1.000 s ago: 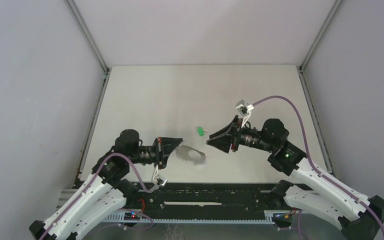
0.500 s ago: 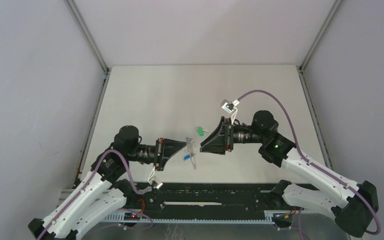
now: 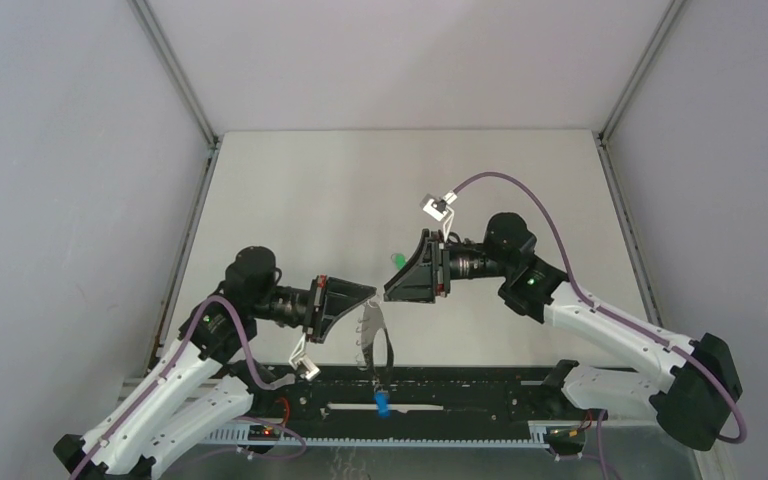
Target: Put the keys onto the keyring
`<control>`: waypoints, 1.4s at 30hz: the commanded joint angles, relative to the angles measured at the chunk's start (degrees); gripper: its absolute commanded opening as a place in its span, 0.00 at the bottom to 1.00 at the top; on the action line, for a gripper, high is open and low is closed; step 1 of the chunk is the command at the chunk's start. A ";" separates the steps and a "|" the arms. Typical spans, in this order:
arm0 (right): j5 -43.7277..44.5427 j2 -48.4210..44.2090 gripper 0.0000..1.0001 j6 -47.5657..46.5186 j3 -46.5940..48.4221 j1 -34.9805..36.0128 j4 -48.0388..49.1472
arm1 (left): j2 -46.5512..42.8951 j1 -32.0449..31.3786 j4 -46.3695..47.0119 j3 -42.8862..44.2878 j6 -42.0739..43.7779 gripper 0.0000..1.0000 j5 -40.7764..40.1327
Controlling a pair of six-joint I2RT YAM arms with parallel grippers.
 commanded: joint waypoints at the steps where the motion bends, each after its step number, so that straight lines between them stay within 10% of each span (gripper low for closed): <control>1: -0.53 0.32 0.50 2.48 2.45 1.85 4.95 | 0.05 -0.27 2.31 2.73 36.03 0.00 2.33; 14: 0.78 2.03 0.44 3.67 2.45 3.00 4.66 | 0.49 -0.35 4.16 3.24 36.15 0.00 1.67; 32: 0.49 4.94 0.00 14.16 -0.43 2.28 16.18 | 0.77 -0.44 5.22 2.82 36.10 0.00 -0.66; 36: 2.97 1.36 0.00 9.44 -0.42 1.52 10.76 | 0.14 -0.47 3.45 3.35 30.03 0.40 -5.27; 42: 12.12 -4.74 0.00 -8.45 4.60 1.55 -11.83 | -1.16 -0.48 -7.41 9.72 7.10 0.59 -14.45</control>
